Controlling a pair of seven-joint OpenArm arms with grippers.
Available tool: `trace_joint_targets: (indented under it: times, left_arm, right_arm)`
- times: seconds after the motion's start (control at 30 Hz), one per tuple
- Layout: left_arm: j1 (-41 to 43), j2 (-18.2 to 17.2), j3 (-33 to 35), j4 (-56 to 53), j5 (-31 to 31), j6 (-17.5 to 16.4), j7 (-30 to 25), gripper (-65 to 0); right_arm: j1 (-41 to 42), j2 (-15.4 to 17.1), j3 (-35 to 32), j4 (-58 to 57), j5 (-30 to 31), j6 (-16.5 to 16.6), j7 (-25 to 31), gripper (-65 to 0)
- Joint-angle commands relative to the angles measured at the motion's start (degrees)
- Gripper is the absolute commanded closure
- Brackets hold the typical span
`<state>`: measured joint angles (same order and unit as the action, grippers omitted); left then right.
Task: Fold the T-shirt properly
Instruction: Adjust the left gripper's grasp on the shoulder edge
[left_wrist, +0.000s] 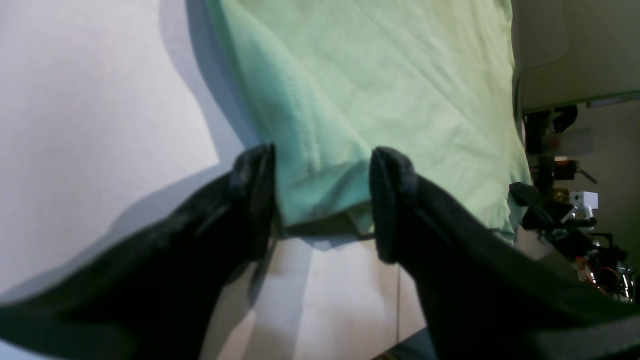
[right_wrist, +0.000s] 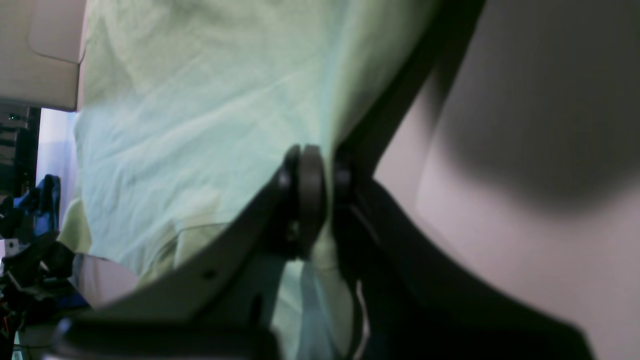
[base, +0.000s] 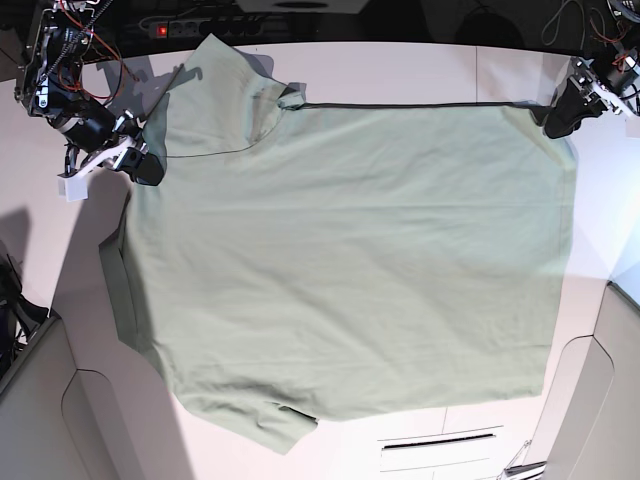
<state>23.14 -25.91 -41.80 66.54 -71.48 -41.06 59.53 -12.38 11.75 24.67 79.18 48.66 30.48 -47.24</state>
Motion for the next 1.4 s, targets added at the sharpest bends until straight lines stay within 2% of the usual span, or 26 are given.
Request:
trace_joint_targets:
  times: [0.0,0.1,0.23,0.3,0.37,0.43,0.53,0.67,0.73,1.0,1.37]
  left_arm:
    - [0.5,-0.3,0.4,-0.1,-0.1,1.1,4.0,-33.3]
    - [0.2,-0.3,0.4,-0.1,-9.0,1.1,10.2,-33.3]
    - [0.0,-0.3,0.4,-0.1,-10.6,1.1,11.2,-33.3]
    - [-0.1,-0.3,0.4,-0.1,-9.3,1.1,10.2,-33.3]
    - [-0.4,-0.3,0.4,-0.1,-3.9,1.1,6.7,-33.3]
    - [-0.9,-0.3,0.4,-0.1,1.6,2.5,2.9,-33.3]
    - [-2.4,-0.3,0.4,-0.1,5.8,3.2,1.6,-33.3]
    - [-4.5,-0.5,0.4,-0.1,6.9,3.5,1.7,-33.3]
    - [-5.0,-1.1,0.4,-0.1,7.4,4.6,1.7,-33.3]
    - [-5.1,-3.7,0.4,-0.1,9.6,4.7,1.0,-33.1]
    - [-5.2,-3.8,0.4,-0.1,9.6,4.8,1.1,-33.1]
  right_arm:
    - [-0.2,0.5,0.0,0.2,0.5,-0.6,-1.0,0.0]
    - [-0.2,0.5,0.0,0.2,0.5,-0.6,-1.0,0.0]
    - [-0.2,0.5,0.0,0.2,0.5,-0.6,-1.0,0.0]
    - [-0.2,0.5,0.0,0.2,0.5,-0.6,-1.0,0.0]
    - [-0.2,0.5,0.0,0.2,0.5,-0.6,-1.0,0.0]
    - [-0.2,0.5,0.0,0.2,0.5,-0.6,-1.0,0.0]
    - [-0.2,0.5,0.0,0.2,0.8,-0.6,-1.0,0.0]
    - [-0.2,0.5,0.0,0.2,1.4,-0.4,-1.0,0.0]
    - [-0.2,0.5,0.0,0.2,1.3,-0.4,-1.2,0.0]
    - [-0.2,0.5,0.0,0.2,1.5,-0.4,-1.2,0.0]
    - [-0.2,0.5,0.0,0.2,1.5,-0.4,-1.2,0.0]
